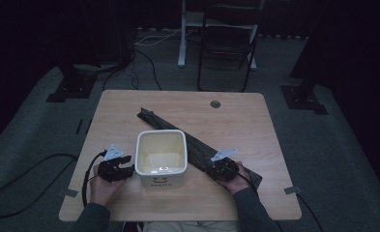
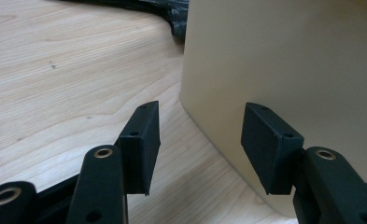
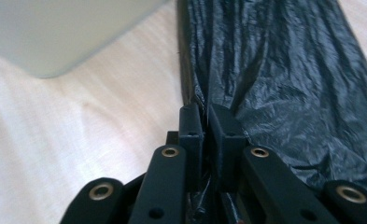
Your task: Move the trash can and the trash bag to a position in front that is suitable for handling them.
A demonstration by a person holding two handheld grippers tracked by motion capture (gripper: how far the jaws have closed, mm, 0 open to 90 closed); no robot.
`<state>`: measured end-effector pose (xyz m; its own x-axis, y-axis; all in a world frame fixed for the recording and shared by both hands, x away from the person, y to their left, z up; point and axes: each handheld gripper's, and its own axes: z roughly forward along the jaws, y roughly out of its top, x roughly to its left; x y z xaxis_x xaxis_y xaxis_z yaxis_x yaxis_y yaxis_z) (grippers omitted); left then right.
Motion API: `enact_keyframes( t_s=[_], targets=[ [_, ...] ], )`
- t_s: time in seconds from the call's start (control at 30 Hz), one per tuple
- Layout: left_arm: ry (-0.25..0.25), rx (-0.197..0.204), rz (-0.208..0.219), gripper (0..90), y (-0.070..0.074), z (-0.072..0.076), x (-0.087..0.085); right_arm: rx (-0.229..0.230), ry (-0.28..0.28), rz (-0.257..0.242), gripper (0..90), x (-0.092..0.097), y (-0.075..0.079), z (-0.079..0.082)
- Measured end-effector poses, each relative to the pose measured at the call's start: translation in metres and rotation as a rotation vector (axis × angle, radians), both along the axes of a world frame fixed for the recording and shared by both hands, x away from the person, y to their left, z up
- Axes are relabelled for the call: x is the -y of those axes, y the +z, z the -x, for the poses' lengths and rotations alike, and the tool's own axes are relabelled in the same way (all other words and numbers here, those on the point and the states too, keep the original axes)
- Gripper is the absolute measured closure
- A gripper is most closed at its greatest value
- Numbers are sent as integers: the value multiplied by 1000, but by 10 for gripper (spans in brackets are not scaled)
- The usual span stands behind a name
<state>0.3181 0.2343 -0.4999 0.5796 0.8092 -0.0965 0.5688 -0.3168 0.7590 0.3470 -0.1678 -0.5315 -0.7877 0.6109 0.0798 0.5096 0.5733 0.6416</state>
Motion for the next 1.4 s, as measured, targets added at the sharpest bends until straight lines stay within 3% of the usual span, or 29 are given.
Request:
enact_keyframes(
  t_s=[0.07, 0.23, 0.3, 0.4, 0.47, 0.53, 0.67, 0.77, 0.83, 0.97, 1.07, 1.27, 1.33, 1.4],
  targets=[
    [-7, 1, -6, 471, 0, 0, 3, -16, 33, -24, 788, -2, -1, 5],
    [-15, -4, -5, 471, -2, -2, 6, -19, 93, -26, 696, -13, 2, 10],
    [-18, -5, -10, 471, -2, -3, 7, 6, 86, -25, 632, -13, 5, 10],
    [-24, -8, -15, 471, -3, -5, 10, 36, 24, -37, 573, -3, 11, 6],
    [-27, -8, -17, 471, -3, -5, 11, 66, -50, -28, 553, 8, 15, 0],
    [-31, -9, -18, 471, -3, -6, 13, 96, -120, 14, 536, 18, 16, -6],
    [-36, -12, -23, 471, -4, -8, 17, 105, -205, 117, 504, 32, 9, -18],
    [-43, -15, -26, 471, -5, -9, 20, 74, -227, 128, 527, 41, 3, -24],
    [-46, -17, -25, 471, -5, -10, 23, 45, -213, 88, 635, 44, 2, -25],
    [-58, -19, -25, 471, -6, -13, 28, 36, -200, 82, 792, 45, 3, -23],
    [-66, -20, -25, 471, -6, -14, 33, 34, -215, 81, 859, 51, 3, -24],
    [-85, -25, -21, 471, -8, -20, 43, 42, -264, 112, 869, 71, 4, -25],
    [-90, -25, -23, 472, -9, -22, 46, 51, -283, 128, 830, 80, 4, -27],
    [-91, -21, -24, 471, -9, -23, 47, 57, -298, 133, 719, 87, 4, -29]
  ],
)
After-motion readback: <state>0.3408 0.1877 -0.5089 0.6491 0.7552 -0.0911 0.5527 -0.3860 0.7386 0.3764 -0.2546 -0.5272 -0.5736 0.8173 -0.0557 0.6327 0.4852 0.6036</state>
